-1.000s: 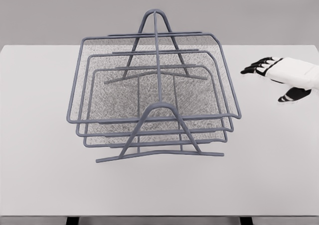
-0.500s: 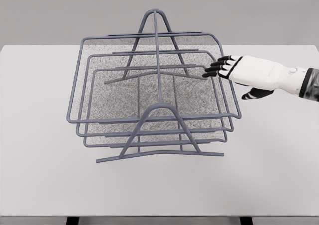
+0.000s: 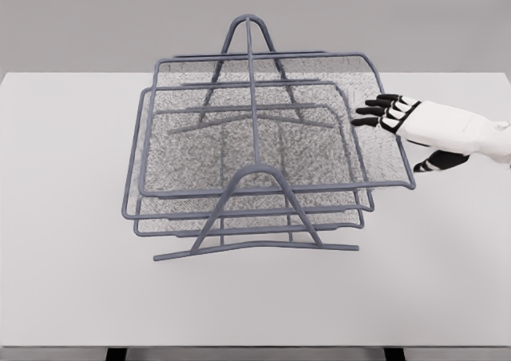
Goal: Pull out the upper folder box with right arm
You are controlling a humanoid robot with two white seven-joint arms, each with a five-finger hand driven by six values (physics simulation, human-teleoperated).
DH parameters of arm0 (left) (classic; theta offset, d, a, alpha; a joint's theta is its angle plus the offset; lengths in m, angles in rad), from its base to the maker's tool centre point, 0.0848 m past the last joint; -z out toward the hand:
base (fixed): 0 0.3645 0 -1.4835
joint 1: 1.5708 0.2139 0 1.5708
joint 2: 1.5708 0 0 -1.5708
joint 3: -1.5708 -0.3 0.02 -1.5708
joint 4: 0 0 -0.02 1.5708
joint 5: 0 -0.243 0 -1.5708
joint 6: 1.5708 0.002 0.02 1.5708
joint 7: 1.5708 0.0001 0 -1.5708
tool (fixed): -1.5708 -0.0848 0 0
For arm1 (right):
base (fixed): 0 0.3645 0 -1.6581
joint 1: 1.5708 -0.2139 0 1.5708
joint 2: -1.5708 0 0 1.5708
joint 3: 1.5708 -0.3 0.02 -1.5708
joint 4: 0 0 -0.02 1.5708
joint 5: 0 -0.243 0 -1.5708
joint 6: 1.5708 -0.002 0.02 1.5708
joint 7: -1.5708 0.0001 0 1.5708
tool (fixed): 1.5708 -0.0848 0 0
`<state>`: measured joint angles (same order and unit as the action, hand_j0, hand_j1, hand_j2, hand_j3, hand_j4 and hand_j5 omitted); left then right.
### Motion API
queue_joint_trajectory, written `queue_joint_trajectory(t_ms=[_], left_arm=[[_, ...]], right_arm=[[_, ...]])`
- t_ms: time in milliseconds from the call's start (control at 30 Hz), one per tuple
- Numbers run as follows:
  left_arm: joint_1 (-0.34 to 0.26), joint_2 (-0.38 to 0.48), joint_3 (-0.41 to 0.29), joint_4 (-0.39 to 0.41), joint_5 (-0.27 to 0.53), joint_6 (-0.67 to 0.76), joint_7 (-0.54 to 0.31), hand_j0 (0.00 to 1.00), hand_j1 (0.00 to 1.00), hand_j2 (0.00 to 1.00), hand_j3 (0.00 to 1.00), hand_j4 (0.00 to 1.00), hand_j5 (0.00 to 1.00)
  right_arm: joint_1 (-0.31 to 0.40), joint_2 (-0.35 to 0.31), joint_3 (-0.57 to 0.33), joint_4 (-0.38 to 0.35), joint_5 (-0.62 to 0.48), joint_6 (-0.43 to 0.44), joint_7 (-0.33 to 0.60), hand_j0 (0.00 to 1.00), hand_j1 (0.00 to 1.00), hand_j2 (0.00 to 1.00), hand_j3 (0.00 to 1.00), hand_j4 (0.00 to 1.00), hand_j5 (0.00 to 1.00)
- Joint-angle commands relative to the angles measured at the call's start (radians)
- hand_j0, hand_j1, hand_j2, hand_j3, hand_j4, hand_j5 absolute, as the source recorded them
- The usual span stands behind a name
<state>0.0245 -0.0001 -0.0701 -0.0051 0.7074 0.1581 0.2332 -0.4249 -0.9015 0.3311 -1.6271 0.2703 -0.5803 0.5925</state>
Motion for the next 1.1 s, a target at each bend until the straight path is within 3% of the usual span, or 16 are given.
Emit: queue_joint_trajectory(t_ms=[0, 333, 433, 600, 700, 900, 1000, 1067], left_arm=[[0.000, 0.000, 0.000, 0.000, 0.000, 0.000, 0.000, 1.00, 1.00, 1.00, 1.00, 1.00, 1.00], [0.000, 0.000, 0.000, 0.000, 0.000, 0.000, 0.000, 1.00, 1.00, 1.00, 1.00, 1.00, 1.00], [0.000, 0.000, 0.000, 0.000, 0.000, 0.000, 0.000, 1.00, 1.00, 1.00, 1.00, 1.00, 1.00], [0.000, 0.000, 0.000, 0.000, 0.000, 0.000, 0.000, 1.00, 1.00, 1.00, 1.00, 1.00, 1.00], [0.000, 0.000, 0.000, 0.000, 0.000, 0.000, 0.000, 1.00, 1.00, 1.00, 1.00, 1.00, 1.00], [0.000, 0.000, 0.000, 0.000, 0.000, 0.000, 0.000, 1.00, 1.00, 1.00, 1.00, 1.00, 1.00], [0.000, 0.000, 0.000, 0.000, 0.000, 0.000, 0.000, 1.00, 1.00, 1.00, 1.00, 1.00, 1.00], [0.000, 0.000, 0.000, 0.000, 0.000, 0.000, 0.000, 1.00, 1.00, 1.00, 1.00, 1.00, 1.00]], right_arm=[[0.000, -0.024, -0.024, 0.013, 0.079, -0.031, 0.018, 1.00, 1.00, 1.00, 1.00, 1.00, 1.00], [0.018, -0.126, -0.032, 0.078, 0.070, -0.031, 0.018, 1.00, 1.00, 1.00, 1.00, 1.00, 1.00], [0.123, -0.126, -0.164, 0.113, 0.070, -0.031, 0.018, 1.00, 1.00, 1.00, 1.00, 1.00, 1.00], [0.150, -0.160, -0.202, 0.121, 0.063, -0.031, 0.018, 1.00, 1.00, 1.00, 1.00, 1.00, 1.00], [0.152, -0.177, -0.204, 0.184, 0.061, -0.031, 0.018, 1.00, 1.00, 1.00, 1.00, 1.00, 1.00], [0.152, -0.241, -0.260, 0.234, 0.038, -0.031, 0.018, 1.00, 1.00, 1.00, 1.00, 1.00, 1.00], [0.135, -0.264, -0.300, 0.248, -0.031, -0.031, 0.018, 1.00, 1.00, 1.00, 1.00, 1.00, 1.00], [0.118, -0.350, -0.296, 0.194, -0.195, -0.031, 0.018, 1.00, 1.00, 1.00, 1.00, 1.00, 1.00]])
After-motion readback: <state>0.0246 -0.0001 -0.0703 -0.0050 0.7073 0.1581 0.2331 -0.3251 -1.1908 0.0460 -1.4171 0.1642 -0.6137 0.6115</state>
